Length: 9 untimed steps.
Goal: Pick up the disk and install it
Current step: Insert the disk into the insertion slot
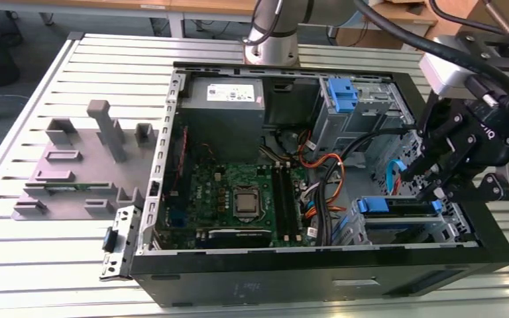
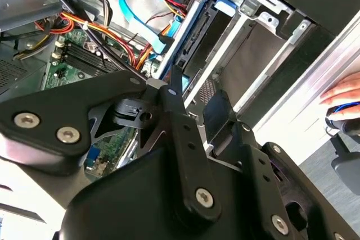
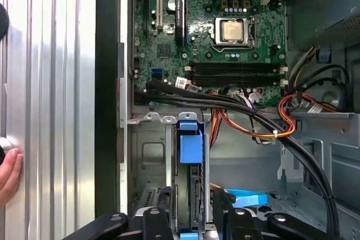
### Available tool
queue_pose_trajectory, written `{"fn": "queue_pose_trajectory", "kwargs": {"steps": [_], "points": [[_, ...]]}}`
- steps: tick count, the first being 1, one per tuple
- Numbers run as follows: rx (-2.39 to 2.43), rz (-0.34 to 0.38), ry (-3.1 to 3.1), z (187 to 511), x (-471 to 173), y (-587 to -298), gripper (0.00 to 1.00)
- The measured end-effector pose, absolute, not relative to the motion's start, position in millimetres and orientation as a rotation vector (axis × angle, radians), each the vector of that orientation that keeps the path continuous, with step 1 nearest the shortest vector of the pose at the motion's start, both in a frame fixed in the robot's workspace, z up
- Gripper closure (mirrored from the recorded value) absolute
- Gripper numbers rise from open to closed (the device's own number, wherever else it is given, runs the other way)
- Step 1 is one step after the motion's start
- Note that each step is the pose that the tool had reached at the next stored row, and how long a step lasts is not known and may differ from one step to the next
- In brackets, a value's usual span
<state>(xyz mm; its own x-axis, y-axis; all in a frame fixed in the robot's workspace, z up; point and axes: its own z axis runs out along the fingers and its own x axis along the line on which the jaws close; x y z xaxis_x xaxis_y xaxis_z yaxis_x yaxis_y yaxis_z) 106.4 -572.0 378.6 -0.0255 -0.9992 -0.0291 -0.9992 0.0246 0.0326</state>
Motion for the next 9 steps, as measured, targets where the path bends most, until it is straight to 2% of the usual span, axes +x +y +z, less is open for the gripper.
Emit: {"fn": "queue_pose_trajectory", "kwargs": {"steps": [9], "points": [[2.194, -0.064, -2.249, 365, 102, -571, 0.58]]}}
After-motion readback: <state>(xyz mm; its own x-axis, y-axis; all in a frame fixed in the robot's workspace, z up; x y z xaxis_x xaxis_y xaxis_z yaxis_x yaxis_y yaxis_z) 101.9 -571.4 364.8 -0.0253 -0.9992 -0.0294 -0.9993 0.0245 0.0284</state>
